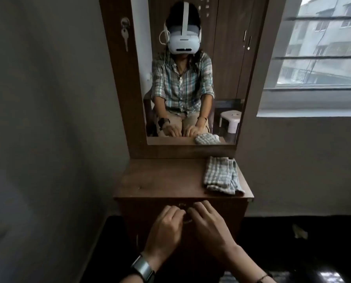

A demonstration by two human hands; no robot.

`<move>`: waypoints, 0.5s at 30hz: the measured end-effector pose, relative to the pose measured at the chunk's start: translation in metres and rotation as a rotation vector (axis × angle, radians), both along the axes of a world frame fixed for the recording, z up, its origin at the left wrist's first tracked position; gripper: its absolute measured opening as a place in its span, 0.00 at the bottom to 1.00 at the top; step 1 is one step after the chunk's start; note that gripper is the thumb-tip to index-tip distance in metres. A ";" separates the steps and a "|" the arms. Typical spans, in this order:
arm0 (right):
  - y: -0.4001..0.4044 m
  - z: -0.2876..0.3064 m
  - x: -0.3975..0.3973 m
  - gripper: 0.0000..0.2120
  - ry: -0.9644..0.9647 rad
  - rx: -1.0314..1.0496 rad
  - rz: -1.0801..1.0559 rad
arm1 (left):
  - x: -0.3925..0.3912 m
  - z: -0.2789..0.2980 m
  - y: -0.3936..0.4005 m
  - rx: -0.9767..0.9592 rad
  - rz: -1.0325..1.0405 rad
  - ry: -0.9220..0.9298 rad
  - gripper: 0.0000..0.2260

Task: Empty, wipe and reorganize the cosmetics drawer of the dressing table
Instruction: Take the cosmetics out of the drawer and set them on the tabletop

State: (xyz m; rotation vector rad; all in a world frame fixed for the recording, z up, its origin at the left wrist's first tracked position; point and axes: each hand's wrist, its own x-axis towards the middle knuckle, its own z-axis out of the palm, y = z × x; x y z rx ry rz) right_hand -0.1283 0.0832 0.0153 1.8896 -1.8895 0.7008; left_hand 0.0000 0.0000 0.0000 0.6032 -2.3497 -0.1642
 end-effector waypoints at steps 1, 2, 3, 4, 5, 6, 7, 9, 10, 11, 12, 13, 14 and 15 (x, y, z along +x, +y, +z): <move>-0.002 -0.010 0.000 0.09 0.012 0.030 -0.026 | 0.001 -0.011 -0.002 0.019 0.015 -0.060 0.11; -0.004 -0.018 0.001 0.10 0.023 0.062 -0.051 | 0.001 -0.016 -0.002 0.054 0.031 -0.091 0.12; -0.004 -0.030 0.001 0.10 0.016 0.096 -0.055 | 0.003 -0.027 -0.004 0.087 0.023 -0.135 0.11; -0.005 -0.038 0.001 0.11 0.008 0.118 -0.091 | 0.003 -0.032 -0.006 0.086 0.058 -0.154 0.09; -0.007 -0.047 -0.001 0.11 0.004 0.104 -0.087 | 0.002 -0.037 -0.009 0.078 0.045 -0.170 0.10; -0.009 -0.050 0.000 0.11 0.009 0.100 -0.091 | 0.001 -0.042 -0.011 0.040 0.040 -0.189 0.12; -0.011 -0.052 0.000 0.11 0.014 0.092 -0.087 | -0.001 -0.044 -0.012 0.029 0.036 -0.187 0.12; -0.016 -0.050 0.002 0.12 0.024 0.095 -0.082 | -0.004 -0.040 -0.011 0.060 0.040 -0.214 0.16; -0.019 -0.049 0.002 0.13 0.014 0.102 -0.084 | -0.006 -0.042 -0.013 0.059 0.046 -0.214 0.19; -0.022 -0.050 0.003 0.13 -0.003 0.098 -0.084 | -0.008 -0.043 -0.012 0.059 0.063 -0.206 0.18; -0.024 -0.050 0.003 0.13 -0.020 0.095 -0.090 | -0.009 -0.044 -0.011 0.059 0.077 -0.203 0.17; -0.026 -0.052 0.003 0.14 -0.024 0.085 -0.099 | -0.009 -0.044 -0.010 0.064 0.093 -0.188 0.18; -0.027 -0.052 0.003 0.15 -0.029 0.087 -0.111 | -0.009 -0.045 -0.008 0.067 0.101 -0.177 0.18; -0.027 -0.052 0.004 0.15 -0.031 0.084 -0.119 | -0.010 -0.044 -0.006 0.073 0.119 -0.170 0.18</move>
